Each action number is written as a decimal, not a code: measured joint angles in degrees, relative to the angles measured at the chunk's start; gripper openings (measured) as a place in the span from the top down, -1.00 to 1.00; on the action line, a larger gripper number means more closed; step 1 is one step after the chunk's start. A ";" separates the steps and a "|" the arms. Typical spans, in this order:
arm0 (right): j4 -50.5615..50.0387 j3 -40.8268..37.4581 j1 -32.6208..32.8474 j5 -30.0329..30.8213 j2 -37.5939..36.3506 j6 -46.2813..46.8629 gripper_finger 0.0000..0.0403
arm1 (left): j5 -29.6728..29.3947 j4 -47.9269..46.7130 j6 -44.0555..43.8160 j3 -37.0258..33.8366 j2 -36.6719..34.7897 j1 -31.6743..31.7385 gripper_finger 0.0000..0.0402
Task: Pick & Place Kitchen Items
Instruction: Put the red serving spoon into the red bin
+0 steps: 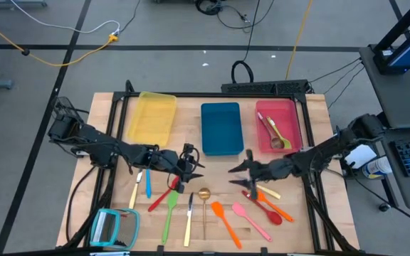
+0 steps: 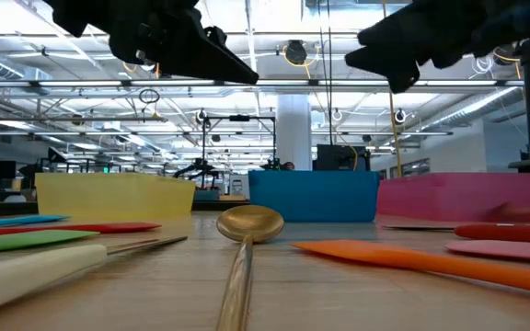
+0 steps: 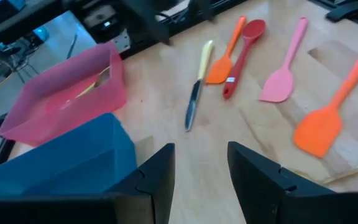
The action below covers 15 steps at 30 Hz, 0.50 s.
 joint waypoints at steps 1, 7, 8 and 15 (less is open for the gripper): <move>-6.53 3.07 0.56 0.67 0.63 2.14 0.16 | -0.01 0.00 0.00 0.00 0.00 0.36 0.24; -31.93 16.28 3.82 -1.97 6.86 17.82 0.16 | 0.01 -0.17 3.22 0.00 0.00 2.55 0.24; -34.41 17.57 4.39 -3.32 7.99 20.01 0.16 | 0.01 0.00 4.19 0.00 0.00 2.89 0.24; -45.76 21.50 7.92 -10.81 12.37 35.66 0.16 | 0.06 0.44 7.56 0.00 0.00 5.42 0.24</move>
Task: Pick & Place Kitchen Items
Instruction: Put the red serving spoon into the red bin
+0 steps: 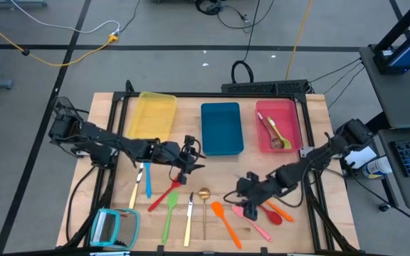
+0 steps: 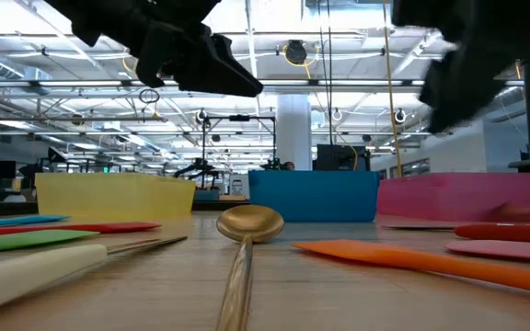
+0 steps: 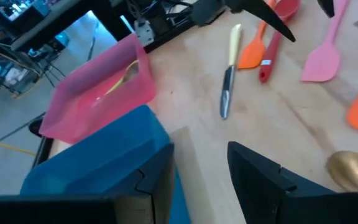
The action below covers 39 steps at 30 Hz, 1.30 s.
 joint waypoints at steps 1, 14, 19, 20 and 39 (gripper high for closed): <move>-2.43 -0.02 0.40 -0.93 -0.02 3.24 0.16 | 0.01 0.14 0.00 0.00 0.00 0.41 0.24; -16.97 -0.02 4.57 -11.38 -0.13 32.38 0.16 | 0.01 0.28 -0.02 0.00 0.00 5.59 0.24; -21.51 -0.02 4.96 -12.50 -0.13 33.92 0.16 | 0.04 0.29 -0.02 0.00 0.00 7.09 0.24; -21.81 -0.02 4.96 -12.53 -0.13 33.45 0.16 | 0.04 0.30 -0.02 0.00 0.00 7.29 0.24; -19.38 -0.04 5.65 -17.24 5.37 30.38 0.16 | 0.12 0.33 -0.09 0.00 0.00 8.64 0.24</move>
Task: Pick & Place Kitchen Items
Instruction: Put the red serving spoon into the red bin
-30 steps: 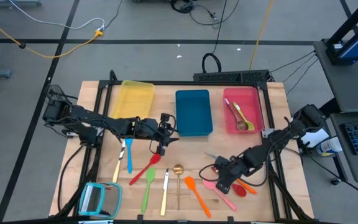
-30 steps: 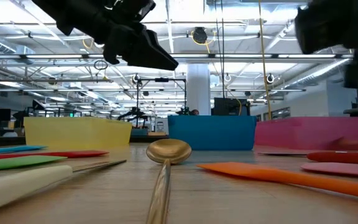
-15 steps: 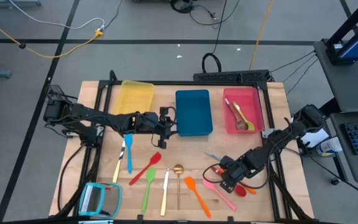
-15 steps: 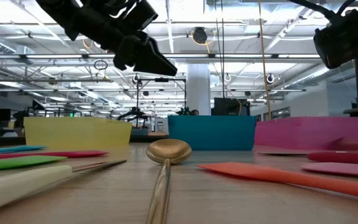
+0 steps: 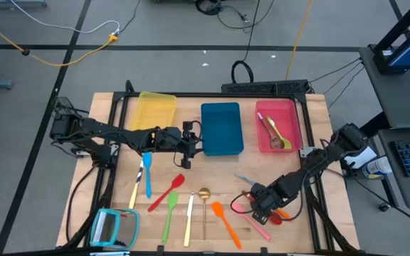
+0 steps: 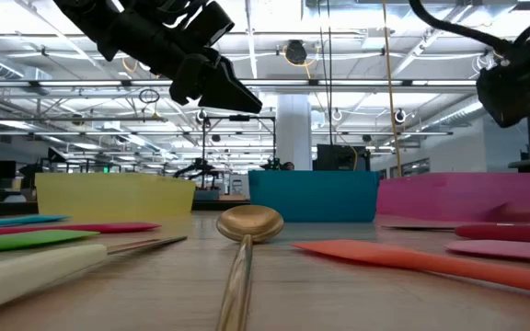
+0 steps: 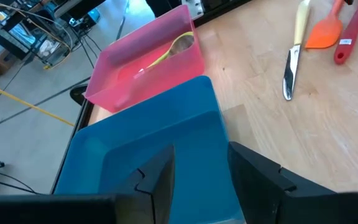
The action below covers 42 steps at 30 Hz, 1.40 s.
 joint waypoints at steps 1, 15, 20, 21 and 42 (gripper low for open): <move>0.15 0.00 0.03 -0.13 0.41 -0.56 0.16 | 0.00 0.00 -0.10 0.00 0.00 0.00 0.24; -0.52 0.24 0.05 1.54 4.50 -3.64 0.30 | 0.07 -0.01 -0.74 0.00 0.00 -0.02 0.24; -1.92 0.13 0.04 3.07 4.33 -2.41 0.60 | 0.08 -0.06 -2.09 0.00 0.00 -0.04 0.24; -2.19 0.13 0.03 3.12 4.33 -2.06 0.66 | 0.09 -0.09 -2.45 0.00 0.00 -0.03 0.24; 0.19 -0.17 -0.92 14.91 -5.89 -8.94 0.88 | 0.15 -0.50 -5.59 0.00 0.00 -0.04 0.24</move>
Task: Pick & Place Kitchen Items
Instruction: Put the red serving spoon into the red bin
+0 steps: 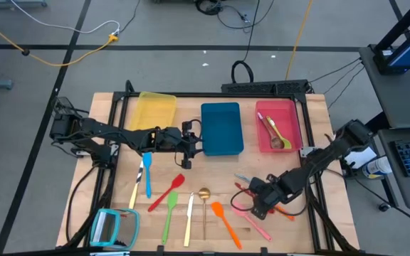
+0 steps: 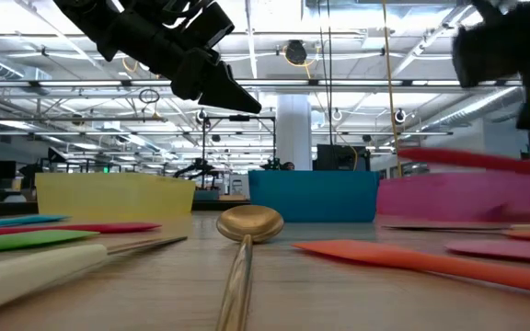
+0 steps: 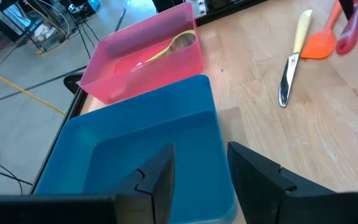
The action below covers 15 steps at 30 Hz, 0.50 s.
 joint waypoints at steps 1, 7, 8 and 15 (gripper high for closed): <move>0.15 0.04 -0.23 2.00 -0.85 -1.29 0.88 | 0.00 0.02 0.00 0.00 0.00 0.00 0.24; -0.08 0.07 -2.26 12.13 -5.25 -10.82 0.80 | -0.01 0.02 0.26 0.00 0.00 0.00 0.24; -0.28 0.07 -2.83 13.31 -5.95 -12.45 0.79 | -0.02 0.02 0.26 0.00 0.00 0.00 0.24; -1.43 0.09 -7.04 22.69 -10.31 -24.65 0.87 | -0.03 0.01 0.04 0.00 0.00 0.00 0.24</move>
